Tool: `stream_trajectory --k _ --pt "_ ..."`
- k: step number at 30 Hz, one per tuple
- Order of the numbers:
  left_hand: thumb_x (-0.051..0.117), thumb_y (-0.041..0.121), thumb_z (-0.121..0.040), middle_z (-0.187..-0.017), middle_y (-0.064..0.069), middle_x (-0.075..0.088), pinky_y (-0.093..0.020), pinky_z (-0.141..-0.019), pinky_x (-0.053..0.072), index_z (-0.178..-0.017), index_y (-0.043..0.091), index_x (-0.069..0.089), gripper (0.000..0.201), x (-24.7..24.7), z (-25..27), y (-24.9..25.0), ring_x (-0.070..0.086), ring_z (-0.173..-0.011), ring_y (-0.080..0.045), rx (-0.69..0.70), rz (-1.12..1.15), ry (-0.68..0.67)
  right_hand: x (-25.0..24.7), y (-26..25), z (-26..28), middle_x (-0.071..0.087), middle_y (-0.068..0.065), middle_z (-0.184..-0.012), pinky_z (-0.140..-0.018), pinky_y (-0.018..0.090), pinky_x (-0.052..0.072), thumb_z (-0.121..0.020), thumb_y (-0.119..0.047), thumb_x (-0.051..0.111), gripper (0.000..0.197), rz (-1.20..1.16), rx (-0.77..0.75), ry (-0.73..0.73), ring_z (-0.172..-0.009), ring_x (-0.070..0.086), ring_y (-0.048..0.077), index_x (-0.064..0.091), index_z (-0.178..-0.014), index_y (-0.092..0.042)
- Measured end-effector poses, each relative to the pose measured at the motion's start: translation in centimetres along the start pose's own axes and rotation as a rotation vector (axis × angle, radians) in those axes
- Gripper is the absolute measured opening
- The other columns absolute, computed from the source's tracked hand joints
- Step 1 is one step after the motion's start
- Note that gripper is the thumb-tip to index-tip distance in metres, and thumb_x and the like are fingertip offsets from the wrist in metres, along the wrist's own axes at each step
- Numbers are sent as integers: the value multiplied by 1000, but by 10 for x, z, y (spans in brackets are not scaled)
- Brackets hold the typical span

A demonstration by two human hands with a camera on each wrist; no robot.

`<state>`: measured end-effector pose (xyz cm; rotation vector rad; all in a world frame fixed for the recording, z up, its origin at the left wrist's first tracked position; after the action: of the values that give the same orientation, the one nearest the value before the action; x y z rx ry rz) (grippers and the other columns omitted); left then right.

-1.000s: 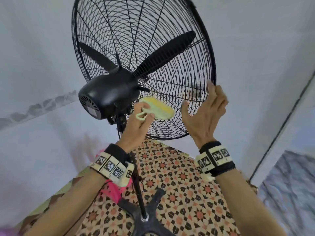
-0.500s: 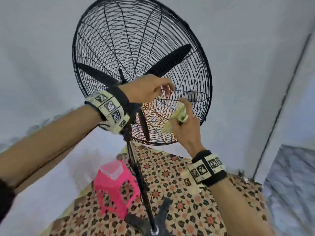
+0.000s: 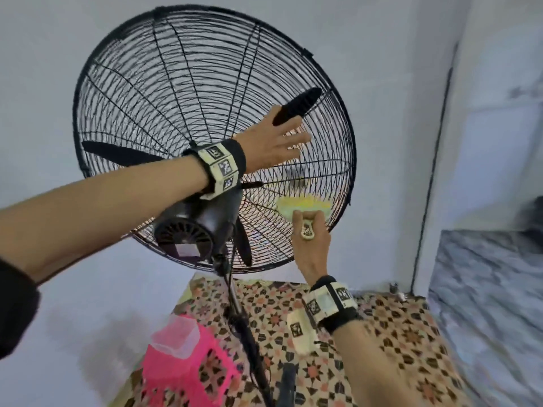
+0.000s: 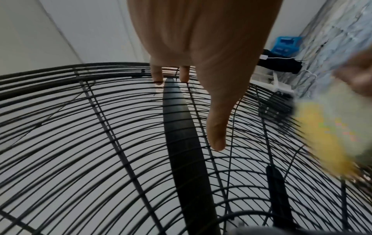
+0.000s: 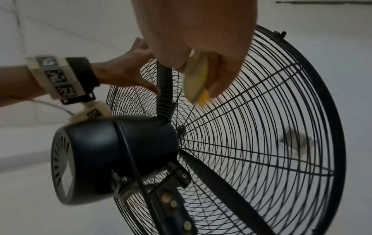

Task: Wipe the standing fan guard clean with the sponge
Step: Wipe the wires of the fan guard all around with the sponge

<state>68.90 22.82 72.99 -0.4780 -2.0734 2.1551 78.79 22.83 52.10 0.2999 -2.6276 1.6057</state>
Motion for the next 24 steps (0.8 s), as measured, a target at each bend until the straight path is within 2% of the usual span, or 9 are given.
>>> stream_trajectory --k 3,7,9,11,13,17,19,22,24 --pt "79 20 -87 -166 -8 14 -71 -118 23 -143 23 41 67 5 0 -2 17 -152 -40 -16 57 11 4 1 1 66 0 -84 -56 30 55 -103 -31 58 18 -1 86 11 -70 64 20 53 -93 -16" --pt "75 15 -90 -166 -11 12 -71 -119 19 -145 19 40 65 -1 -5 4 13 -153 -44 -29 81 19 4 -33 -11 65 -1 -81 -55 21 46 -103 -25 58 17 -32 -180 39 -67 59 7 54 -95 -10" --pt "78 18 -88 -166 -9 11 -70 -119 21 -147 21 39 71 -3 -9 5 13 -153 -43 -41 80 -11 4 -19 -15 63 -5 -81 -58 19 47 -104 -25 57 19 -6 -120 1 -69 58 5 54 -95 -8" --pt "80 20 -87 -165 -7 14 -68 -120 25 -147 23 39 73 -8 -11 4 16 -153 -40 -39 75 -26 5 -2 -13 60 -12 -84 -66 21 53 -104 -23 56 17 46 62 -86 -78 60 9 54 -94 -9" --pt "78 21 -88 -163 -7 16 -66 -120 27 -146 24 37 71 -11 -13 4 18 -152 -38 -30 71 -32 0 1 -15 59 -14 -87 -64 15 51 -104 -21 56 15 27 117 -100 -80 59 10 54 -94 -10" --pt "78 22 -87 -164 -6 12 -64 -119 26 -144 25 34 73 -12 -9 2 17 -152 -37 -25 55 -53 -5 -32 -24 65 -2 -80 -49 28 47 -103 -28 57 17 -18 -200 -36 -64 62 15 53 -95 -13" --pt "79 22 -86 -165 -6 11 -65 -120 26 -144 25 33 74 -12 -9 4 17 -152 -37 -24 43 -60 -5 -19 -24 65 -4 -77 -49 29 46 -102 -25 59 16 47 -170 -53 -61 59 11 53 -92 -14" --pt "78 19 -86 -164 -6 12 -64 -121 27 -143 24 37 71 -15 -9 2 18 -151 -36 -26 59 -65 -5 8 -16 64 -5 -83 -64 25 43 -99 -23 59 16 126 87 -155 -73 60 15 52 -86 -17" --pt "80 17 -82 -164 -5 11 -64 -120 27 -142 24 39 73 -15 -9 -1 16 -150 -36 -20 73 -66 -10 4 -14 66 -4 -87 -68 26 45 -100 -23 58 13 57 64 -143 -79 62 16 54 -89 -16"
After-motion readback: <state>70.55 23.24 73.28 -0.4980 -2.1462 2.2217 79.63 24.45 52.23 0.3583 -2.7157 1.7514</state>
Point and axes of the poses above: each hand's wrist, its own z-axis away from the middle knuckle, its own x-axis out of the palm, y = z × x, the point moved 4 cm from there along -z, towards the middle knuckle
